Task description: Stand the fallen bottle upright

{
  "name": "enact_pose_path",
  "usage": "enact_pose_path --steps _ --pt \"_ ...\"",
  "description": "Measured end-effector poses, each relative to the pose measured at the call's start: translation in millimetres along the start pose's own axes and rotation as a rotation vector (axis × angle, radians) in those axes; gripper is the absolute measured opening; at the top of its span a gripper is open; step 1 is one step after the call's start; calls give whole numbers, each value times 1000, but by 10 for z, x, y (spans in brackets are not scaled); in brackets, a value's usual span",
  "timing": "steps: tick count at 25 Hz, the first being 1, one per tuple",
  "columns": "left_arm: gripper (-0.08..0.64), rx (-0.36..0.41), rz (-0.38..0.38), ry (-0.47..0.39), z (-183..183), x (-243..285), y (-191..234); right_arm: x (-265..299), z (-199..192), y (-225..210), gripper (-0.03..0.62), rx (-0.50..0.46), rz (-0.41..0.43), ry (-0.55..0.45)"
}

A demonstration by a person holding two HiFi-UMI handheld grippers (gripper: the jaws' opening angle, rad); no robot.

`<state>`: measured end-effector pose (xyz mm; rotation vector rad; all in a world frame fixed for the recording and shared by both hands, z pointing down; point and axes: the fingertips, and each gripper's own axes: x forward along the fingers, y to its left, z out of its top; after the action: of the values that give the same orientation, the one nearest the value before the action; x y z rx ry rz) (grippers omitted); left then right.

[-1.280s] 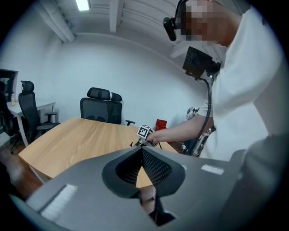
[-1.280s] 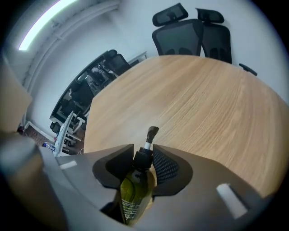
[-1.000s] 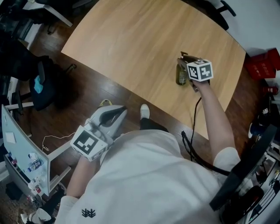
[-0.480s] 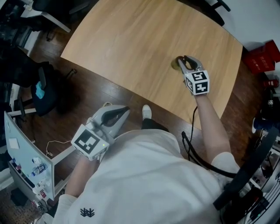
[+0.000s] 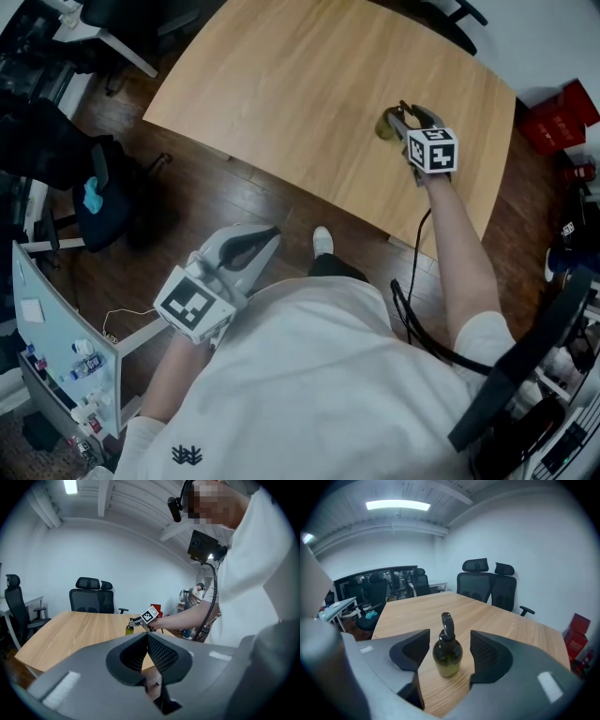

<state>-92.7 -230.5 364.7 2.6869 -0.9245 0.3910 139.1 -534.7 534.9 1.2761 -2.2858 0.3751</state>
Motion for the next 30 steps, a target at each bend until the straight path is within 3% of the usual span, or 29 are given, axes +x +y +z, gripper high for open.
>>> enact_pose_path --steps 6,12,16,23,30 --pt "0 60 -46 -65 -156 -486 -110 -842 -144 279 270 57 -108 -51" --pt "0 114 -151 -77 -506 -1071 -324 -1985 -360 1335 269 67 -155 -112" --pt "0 121 -274 -52 -711 -1236 -667 -2863 -657 2087 270 118 -186 -122" --pt "0 158 -363 -37 -936 -1504 -1288 -3822 -1060 3182 270 131 -156 -117" --pt "0 193 -372 -50 -1049 -1650 -1956 -4557 -1349 3749 270 111 -103 -157"
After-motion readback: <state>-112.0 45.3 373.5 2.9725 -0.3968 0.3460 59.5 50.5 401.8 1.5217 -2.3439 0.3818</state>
